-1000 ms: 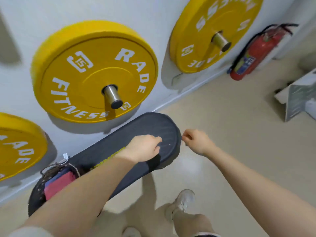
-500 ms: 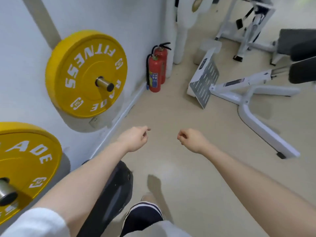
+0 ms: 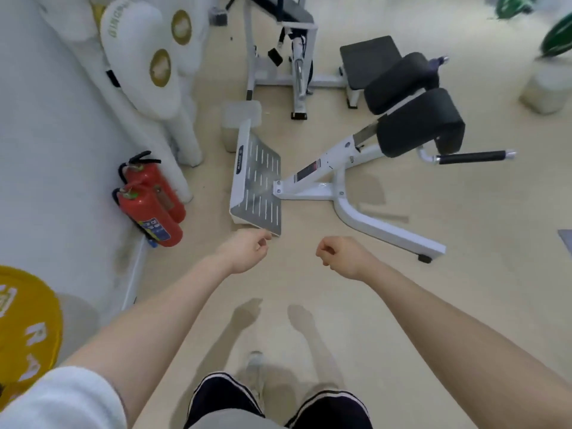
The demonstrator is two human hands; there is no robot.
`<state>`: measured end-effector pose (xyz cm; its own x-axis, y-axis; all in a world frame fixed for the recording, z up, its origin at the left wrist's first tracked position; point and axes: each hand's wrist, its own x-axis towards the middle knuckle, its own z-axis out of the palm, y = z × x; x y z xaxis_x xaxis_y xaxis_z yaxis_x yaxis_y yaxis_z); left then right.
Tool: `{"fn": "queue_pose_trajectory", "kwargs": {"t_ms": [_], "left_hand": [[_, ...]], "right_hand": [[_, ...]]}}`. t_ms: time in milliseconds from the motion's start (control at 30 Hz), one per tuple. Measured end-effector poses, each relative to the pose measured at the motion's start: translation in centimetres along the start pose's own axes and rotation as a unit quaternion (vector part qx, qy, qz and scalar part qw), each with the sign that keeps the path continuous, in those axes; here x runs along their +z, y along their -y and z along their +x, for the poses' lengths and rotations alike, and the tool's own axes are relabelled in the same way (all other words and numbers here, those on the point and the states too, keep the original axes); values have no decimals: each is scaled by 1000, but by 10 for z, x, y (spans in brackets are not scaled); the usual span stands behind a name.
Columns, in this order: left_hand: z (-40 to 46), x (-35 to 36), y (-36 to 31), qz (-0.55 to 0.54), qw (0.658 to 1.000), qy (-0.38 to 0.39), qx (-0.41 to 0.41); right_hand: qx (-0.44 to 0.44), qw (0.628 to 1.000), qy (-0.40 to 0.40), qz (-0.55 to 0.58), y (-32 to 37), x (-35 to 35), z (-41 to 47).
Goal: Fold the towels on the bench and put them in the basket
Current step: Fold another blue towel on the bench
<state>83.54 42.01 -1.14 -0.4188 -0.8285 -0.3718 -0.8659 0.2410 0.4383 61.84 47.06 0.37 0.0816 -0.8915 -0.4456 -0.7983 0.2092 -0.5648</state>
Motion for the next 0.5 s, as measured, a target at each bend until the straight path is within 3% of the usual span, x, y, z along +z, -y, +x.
{"fn": "queue_pose_trajectory", "kwargs": {"t_ms": [233, 500], "left_hand": [[171, -26, -102, 36, 994, 59, 80], [361, -28, -257, 5, 992, 73, 101]], "right_hand": [[78, 991, -70, 86, -88, -122, 63], [81, 992, -86, 49, -209, -296, 136]]}}
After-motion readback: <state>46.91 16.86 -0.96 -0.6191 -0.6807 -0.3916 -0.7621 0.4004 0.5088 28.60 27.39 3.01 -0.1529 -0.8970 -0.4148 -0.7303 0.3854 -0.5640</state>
